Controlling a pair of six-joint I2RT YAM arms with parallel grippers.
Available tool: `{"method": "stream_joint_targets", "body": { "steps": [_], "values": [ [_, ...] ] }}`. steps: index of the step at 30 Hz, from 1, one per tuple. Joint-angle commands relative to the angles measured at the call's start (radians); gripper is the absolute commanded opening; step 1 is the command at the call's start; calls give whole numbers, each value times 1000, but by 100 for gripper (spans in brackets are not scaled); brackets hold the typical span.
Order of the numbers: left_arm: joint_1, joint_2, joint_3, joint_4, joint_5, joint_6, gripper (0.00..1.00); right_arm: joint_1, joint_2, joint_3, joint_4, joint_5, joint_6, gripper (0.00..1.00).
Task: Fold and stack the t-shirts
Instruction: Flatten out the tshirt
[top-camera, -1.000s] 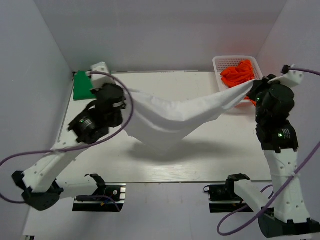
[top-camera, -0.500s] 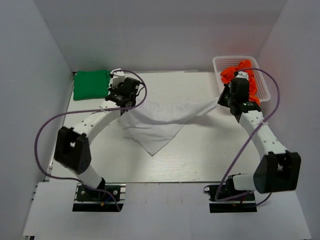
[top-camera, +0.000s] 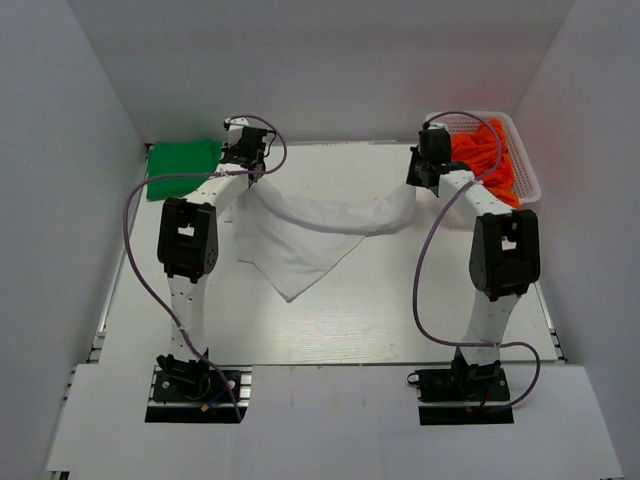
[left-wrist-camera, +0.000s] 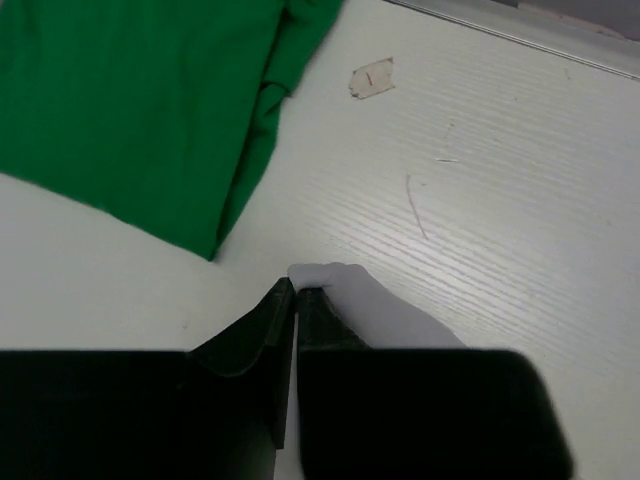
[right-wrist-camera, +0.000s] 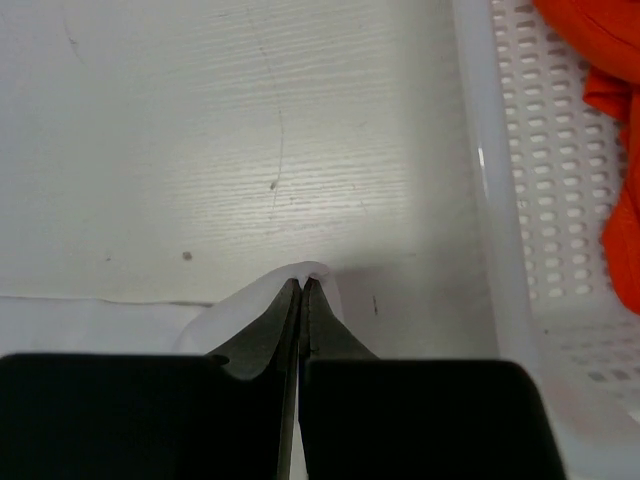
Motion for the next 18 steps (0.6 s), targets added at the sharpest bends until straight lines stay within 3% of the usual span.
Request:
{"method": "stream_joint_targets", "body": {
  "steps": [1,4,5,7,10,11,13,14,18],
  "values": [
    [12,34,126,-26,96,39,20,6,82,105,-16,16,6,0],
    [13,56,189,-92,153,39,93,9,149,142,-42,0,33,0],
    [13,45,189,-92,153,39,100,11,168,147,-42,-3,36,0],
    [13,18,180,-113,199,39,100,8,174,161,-64,-1,41,0],
    [13,-68,136,-147,257,28,100,11,177,199,-114,12,46,33],
    [13,-94,124,-147,283,16,100,11,174,202,-127,12,43,53],
    [-7,-186,68,-158,305,16,100,11,146,194,-131,3,38,67],
    [-7,-250,23,-158,345,7,100,11,127,188,-131,-24,32,79],
    [-26,-360,-111,-181,576,-45,100,20,55,148,-122,-46,23,89]
  ]
}}
